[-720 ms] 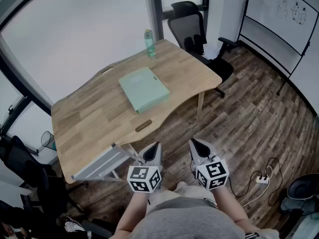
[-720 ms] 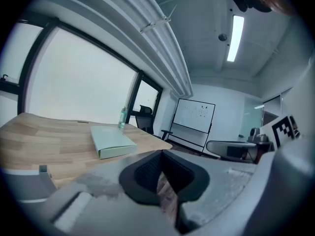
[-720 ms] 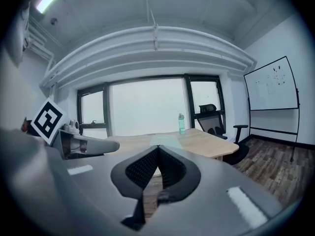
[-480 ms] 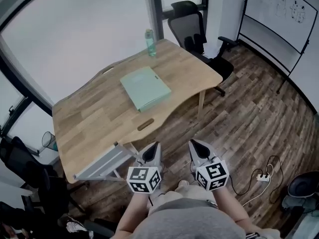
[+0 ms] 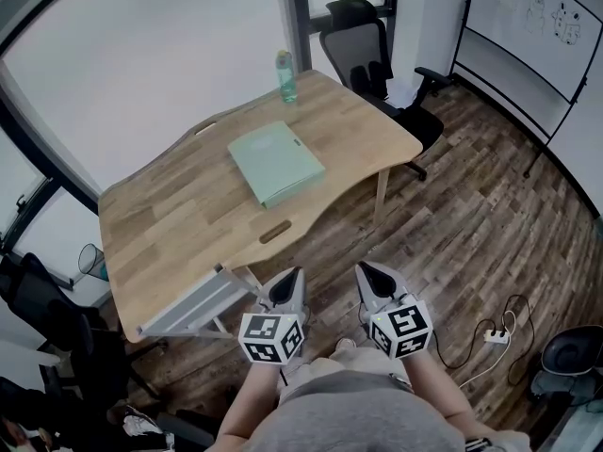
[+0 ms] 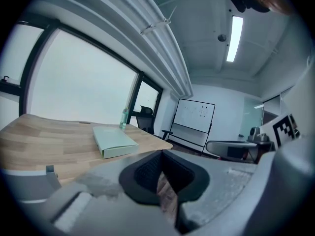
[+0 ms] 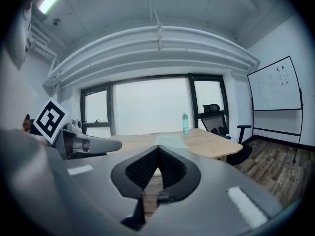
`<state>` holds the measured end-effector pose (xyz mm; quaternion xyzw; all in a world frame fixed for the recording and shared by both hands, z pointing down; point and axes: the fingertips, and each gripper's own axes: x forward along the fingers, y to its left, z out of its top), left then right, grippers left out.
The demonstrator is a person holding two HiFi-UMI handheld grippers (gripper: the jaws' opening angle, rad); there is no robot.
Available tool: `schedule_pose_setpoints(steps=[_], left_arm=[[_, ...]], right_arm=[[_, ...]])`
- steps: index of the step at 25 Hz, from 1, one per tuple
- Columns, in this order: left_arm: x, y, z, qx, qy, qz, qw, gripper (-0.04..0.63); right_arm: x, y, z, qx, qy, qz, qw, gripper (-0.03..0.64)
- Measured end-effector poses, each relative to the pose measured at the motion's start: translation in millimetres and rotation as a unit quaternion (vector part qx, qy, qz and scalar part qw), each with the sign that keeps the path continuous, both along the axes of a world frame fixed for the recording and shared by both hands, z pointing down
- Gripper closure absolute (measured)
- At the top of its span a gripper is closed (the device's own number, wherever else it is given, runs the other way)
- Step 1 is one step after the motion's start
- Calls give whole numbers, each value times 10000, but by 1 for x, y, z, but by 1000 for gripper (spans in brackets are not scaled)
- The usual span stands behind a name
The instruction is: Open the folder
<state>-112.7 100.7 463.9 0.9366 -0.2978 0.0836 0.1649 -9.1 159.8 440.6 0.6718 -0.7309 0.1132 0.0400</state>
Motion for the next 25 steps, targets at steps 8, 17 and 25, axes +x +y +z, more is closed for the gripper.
schedule_pose_setpoints(steps=[8, 17, 25], left_arm=[[12, -6, 1, -11, 24, -48, 10000, 592], [35, -12, 3, 20, 18, -159, 9999, 592], [44, -15, 8, -44, -37, -200, 9998, 592]], right_arm=[[10, -13, 8, -115, -56, -107, 9999, 615], [36, -23, 12, -109, -78, -172, 9998, 615], [50, -29, 15, -168, -123, -165, 9996, 615]])
